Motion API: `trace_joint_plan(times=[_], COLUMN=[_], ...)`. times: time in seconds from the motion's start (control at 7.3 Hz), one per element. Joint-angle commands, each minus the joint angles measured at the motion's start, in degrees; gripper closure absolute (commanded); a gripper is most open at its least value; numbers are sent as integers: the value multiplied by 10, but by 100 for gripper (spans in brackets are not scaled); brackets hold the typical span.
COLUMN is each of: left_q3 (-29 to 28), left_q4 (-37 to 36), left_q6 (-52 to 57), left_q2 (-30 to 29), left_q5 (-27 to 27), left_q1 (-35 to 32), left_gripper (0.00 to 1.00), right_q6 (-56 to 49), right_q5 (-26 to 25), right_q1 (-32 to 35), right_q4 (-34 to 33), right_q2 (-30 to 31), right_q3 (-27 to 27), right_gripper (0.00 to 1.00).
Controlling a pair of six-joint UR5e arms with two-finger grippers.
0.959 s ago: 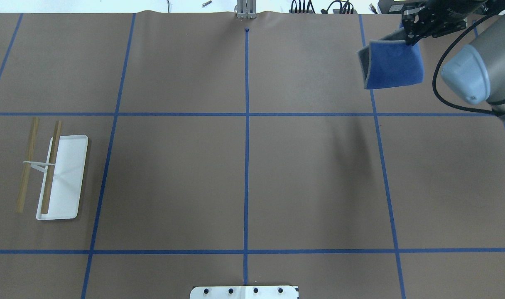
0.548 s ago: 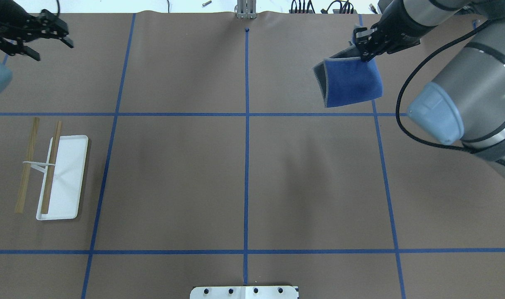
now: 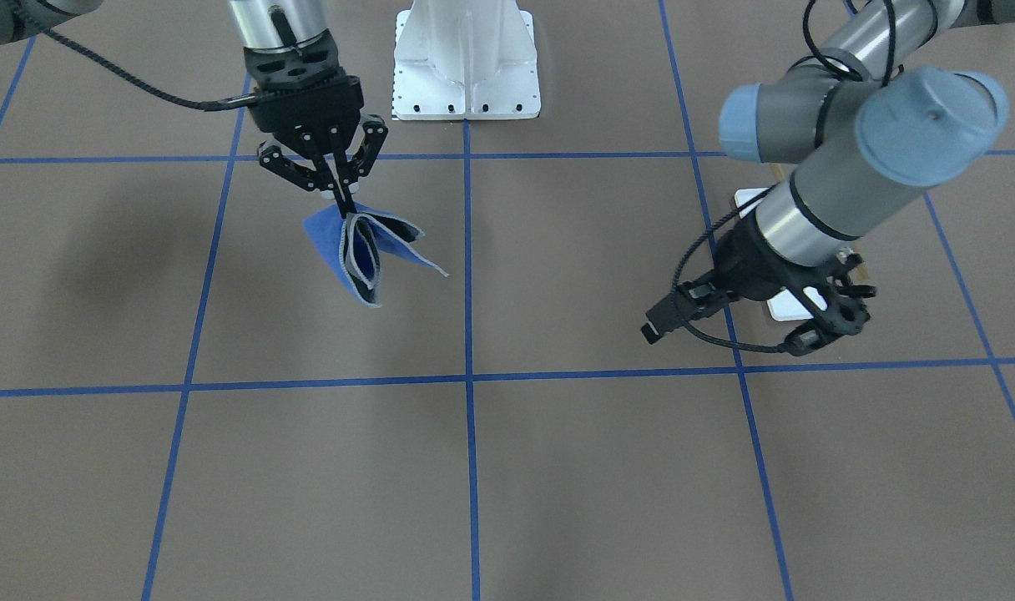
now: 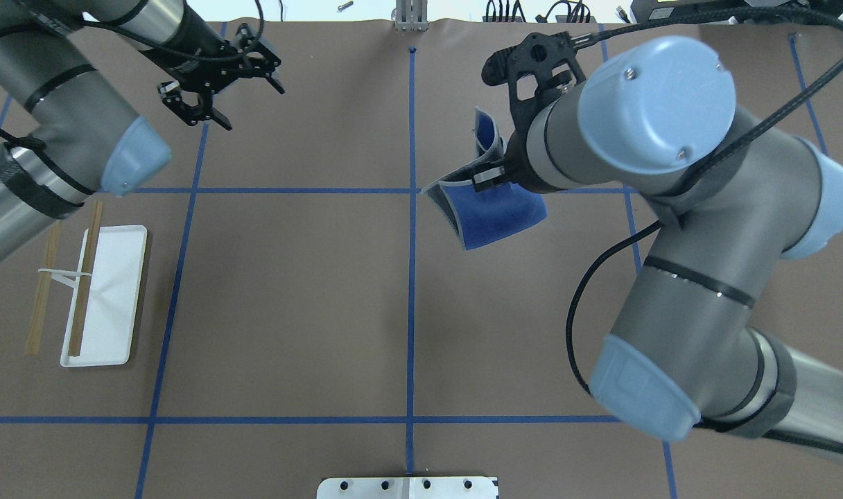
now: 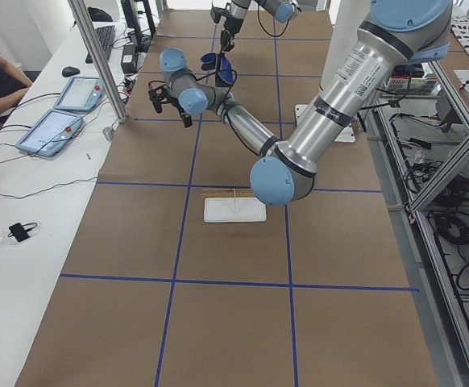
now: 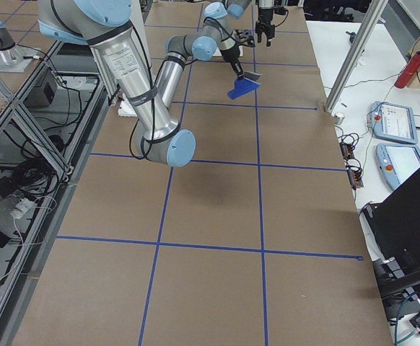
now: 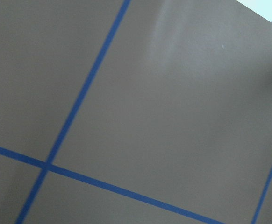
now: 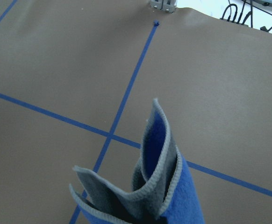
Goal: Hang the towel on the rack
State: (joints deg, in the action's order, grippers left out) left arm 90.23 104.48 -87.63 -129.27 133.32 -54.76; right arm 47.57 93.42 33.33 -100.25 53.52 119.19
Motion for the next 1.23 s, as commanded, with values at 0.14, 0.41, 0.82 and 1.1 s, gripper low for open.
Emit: trace_joint_plan(times=[0.14,0.41,0.82,1.1], left_q3=[1,0,-15,-37], left_q4=[0,0,15,44], left_q6=[-80,-127,-140,-140], left_q2=[-66,-107,-119,-125], left_q5=[-4,-13,-31,-52], left_q1=[84,107,110,130], left_gripper=[2,2,2,6], right_q6=[-1,-1,-1,-1], right_q5=[-97,-112,-113,-112], right_q1=[-84,-99,-103,-102], right_q4=[-2,-2,-1,-1], right_q2=[-16,-15,-14,-14], right_q3=[-3,-5,-4,-1], right_gripper=[100,100,100,100])
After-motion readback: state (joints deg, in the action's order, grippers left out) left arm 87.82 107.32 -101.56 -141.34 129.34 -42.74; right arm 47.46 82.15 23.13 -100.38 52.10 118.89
